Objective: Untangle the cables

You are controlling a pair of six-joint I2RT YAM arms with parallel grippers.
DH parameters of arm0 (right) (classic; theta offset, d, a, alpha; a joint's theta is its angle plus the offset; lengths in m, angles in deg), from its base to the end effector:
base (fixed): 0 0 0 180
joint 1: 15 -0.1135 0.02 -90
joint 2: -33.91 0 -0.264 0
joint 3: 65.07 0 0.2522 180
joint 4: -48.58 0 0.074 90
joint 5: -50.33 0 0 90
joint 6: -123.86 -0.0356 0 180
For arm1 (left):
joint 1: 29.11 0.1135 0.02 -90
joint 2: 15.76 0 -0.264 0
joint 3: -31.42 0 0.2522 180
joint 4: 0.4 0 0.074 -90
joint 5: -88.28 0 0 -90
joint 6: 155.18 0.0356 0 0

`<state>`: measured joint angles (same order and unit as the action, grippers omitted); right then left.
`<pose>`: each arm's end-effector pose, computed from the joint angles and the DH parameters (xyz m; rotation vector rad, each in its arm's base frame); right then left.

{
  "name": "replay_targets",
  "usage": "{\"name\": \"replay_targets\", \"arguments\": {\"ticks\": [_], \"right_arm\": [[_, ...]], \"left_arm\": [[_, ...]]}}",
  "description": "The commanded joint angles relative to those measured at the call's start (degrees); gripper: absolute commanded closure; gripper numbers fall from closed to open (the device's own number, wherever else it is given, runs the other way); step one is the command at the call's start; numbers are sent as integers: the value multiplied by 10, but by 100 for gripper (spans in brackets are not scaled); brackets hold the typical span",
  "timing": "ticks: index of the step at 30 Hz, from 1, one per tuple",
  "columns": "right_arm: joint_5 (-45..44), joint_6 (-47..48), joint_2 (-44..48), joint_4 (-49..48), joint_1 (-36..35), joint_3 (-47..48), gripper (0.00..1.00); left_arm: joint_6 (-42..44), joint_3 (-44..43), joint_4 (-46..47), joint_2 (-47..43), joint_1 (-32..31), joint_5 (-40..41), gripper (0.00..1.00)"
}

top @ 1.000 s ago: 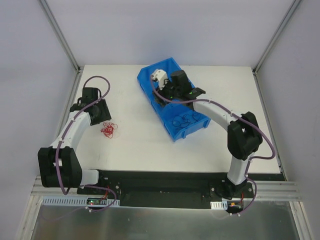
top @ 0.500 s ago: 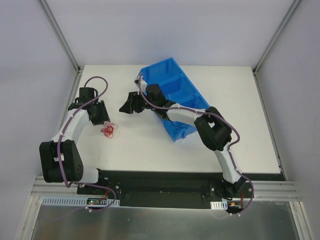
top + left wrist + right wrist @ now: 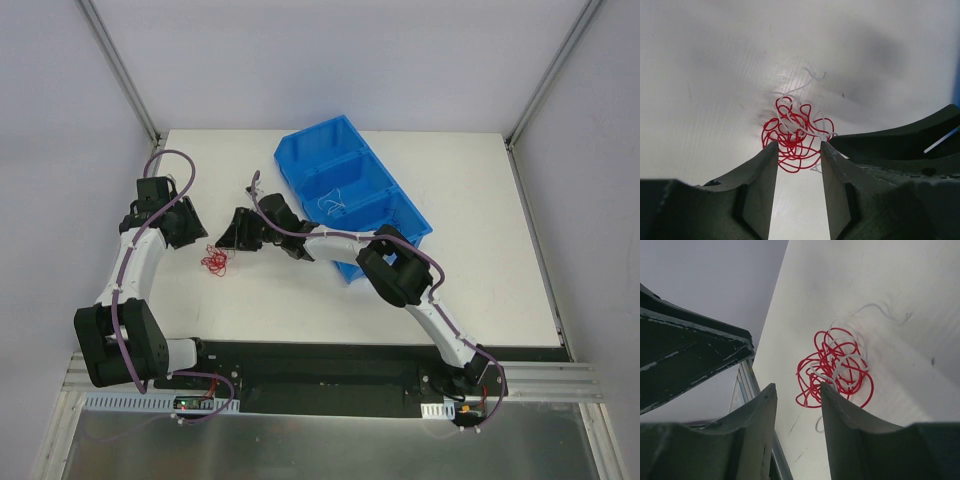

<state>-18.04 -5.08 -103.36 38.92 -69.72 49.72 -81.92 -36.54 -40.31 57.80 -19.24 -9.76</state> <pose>0.3078 0.4577 0.1724 -0.5839 1.9641 1.4437 0.2697 0.0419 0.2642 -0.4782 2.3176 -0.2239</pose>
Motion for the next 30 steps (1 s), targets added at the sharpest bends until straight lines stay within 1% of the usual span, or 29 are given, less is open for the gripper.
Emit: {"name": "replay_targets", "arguments": {"ticks": [1, 2, 4, 8, 10, 14, 18, 19, 24, 27, 30], "right_arm": [[-37, -44, 3, -9, -14, 10, 64], [-41, -53, 3, -14, -15, 7, 66], [-47, -53, 3, -16, -20, 3, 66], [-72, -12, 17, 8, -26, -2, 56], [-84, 16, 31, 27, -24, -5, 54], [-103, 73, 71, 44, -12, -28, 53], [-153, 126, 114, 52, -6, -61, 54], [-154, 132, 116, 54, -5, -63, 53], [-131, 102, 90, 54, -2, -47, 49], [-122, 72, 69, 55, -2, -38, 50], [-138, 49, 62, 77, -2, -37, 52]], "left_arm": [[-10, 4, 11, -12, 10, -30, 62], [-11, 3, 11, -11, 13, -35, 62], [-13, 4, 13, -11, 16, -40, 62], [-15, 7, 15, -11, 19, -47, 62], [-15, 8, 15, -13, 20, -48, 62], [-15, 5, 15, -13, 23, -52, 62], [-15, 4, 16, -11, 26, -65, 61], [-15, 5, 16, -11, 26, -68, 61], [-16, 8, 20, -10, 27, -82, 59], [-15, 7, 20, -9, 27, -88, 59], [-14, 7, 22, -3, 27, -99, 59]]}}
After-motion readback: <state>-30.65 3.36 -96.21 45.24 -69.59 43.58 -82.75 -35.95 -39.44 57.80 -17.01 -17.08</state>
